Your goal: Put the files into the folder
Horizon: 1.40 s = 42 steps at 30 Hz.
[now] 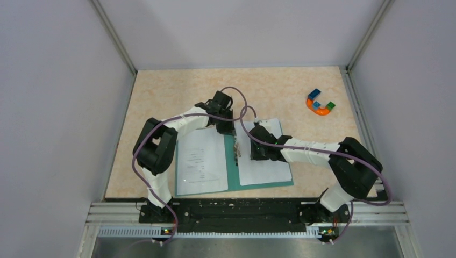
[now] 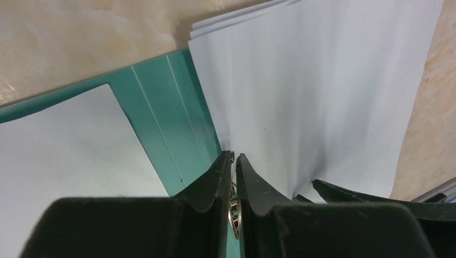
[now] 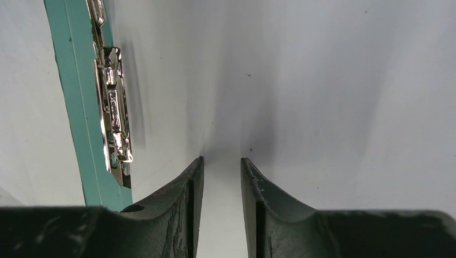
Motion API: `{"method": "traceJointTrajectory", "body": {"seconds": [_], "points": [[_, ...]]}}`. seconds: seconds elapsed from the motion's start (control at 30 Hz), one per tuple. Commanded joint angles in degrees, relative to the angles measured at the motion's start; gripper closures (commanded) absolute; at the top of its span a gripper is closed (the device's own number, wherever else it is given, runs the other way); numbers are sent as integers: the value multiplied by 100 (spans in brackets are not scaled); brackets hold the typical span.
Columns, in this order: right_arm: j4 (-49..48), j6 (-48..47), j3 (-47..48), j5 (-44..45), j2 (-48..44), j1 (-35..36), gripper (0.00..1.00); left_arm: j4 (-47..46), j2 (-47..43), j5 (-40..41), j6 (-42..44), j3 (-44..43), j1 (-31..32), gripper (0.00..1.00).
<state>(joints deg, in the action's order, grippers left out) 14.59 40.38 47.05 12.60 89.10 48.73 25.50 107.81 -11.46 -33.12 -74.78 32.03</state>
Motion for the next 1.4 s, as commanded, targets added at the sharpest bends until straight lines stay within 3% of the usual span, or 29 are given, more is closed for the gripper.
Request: {"method": "traceJointTrajectory", "body": {"seconds": [0.0,0.6,1.37], "points": [[-96,132,74,79,180,133,69,-21,-164,112,-179,-181,-228,86],[9,224,173,104,358,214,68,-46,606,-392,-164,-586,-398,87],[-123,376,140,-16,497,201,68,-336,286,-1012,-256,109,-363,93]]}}
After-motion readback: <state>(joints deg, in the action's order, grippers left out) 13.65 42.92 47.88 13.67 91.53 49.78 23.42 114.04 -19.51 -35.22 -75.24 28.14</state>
